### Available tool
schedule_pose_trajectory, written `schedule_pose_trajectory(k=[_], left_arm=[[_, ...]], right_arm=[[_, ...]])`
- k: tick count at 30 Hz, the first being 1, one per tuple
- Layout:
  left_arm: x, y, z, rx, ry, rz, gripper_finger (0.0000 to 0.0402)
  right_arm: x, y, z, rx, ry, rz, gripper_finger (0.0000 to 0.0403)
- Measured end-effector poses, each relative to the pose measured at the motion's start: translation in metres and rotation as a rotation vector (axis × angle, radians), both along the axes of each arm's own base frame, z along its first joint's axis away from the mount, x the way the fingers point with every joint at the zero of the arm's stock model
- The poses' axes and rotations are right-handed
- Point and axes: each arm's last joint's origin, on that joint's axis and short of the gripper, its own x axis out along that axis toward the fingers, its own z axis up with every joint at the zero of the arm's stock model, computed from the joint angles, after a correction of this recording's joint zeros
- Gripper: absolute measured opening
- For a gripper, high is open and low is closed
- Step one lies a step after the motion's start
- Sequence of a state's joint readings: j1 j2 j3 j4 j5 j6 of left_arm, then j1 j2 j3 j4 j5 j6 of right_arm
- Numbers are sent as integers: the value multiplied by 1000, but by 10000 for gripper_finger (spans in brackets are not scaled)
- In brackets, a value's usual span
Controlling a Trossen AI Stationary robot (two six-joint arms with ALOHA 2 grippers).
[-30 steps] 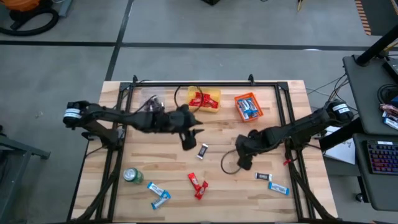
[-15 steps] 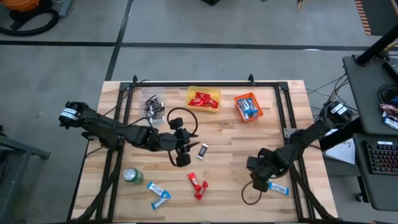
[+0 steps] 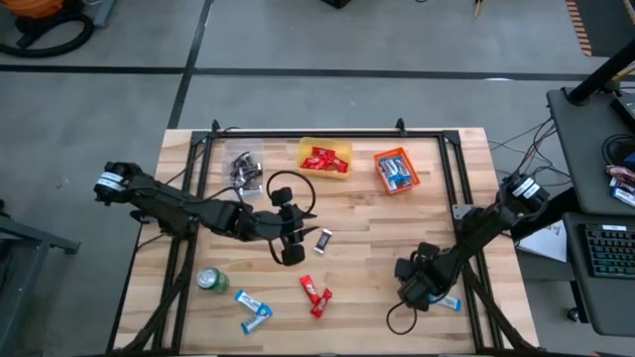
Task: Sort candy
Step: Put the brown chocolate bar into the transparent bin
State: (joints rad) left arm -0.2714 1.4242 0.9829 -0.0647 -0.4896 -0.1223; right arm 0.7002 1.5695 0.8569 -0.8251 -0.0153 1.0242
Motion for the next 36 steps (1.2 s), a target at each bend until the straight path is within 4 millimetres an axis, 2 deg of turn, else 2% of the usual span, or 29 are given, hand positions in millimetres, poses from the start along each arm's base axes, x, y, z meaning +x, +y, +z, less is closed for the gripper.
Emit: schedule_pose_trajectory(k=[4, 12, 18, 22, 27, 32, 36], left_arm=[[2, -1, 1, -5, -19, 0, 114], [14, -4, -14, 9, -11, -8, 114], [19, -6, -20, 32, -4, -25, 114], [21, -8, -17, 27, -24, -107, 114], [24, -13, -13, 3, -78, -281, 114], [24, -14, -14, 2, -97, -305, 114], [23, -14, -15, -1, -116, -305, 114]], right_arm=[[3, -1, -4, -7, -1, 13, 138], [10, -2, -3, -14, -75, 51, 21], [10, -9, 13, -41, -173, 76, 15], [12, -14, 34, -92, -360, 98, 15], [24, -18, 63, -171, -701, 148, 14], [40, -18, 83, -213, -1026, 260, 14], [54, -22, 94, -251, -1222, 308, 13]])
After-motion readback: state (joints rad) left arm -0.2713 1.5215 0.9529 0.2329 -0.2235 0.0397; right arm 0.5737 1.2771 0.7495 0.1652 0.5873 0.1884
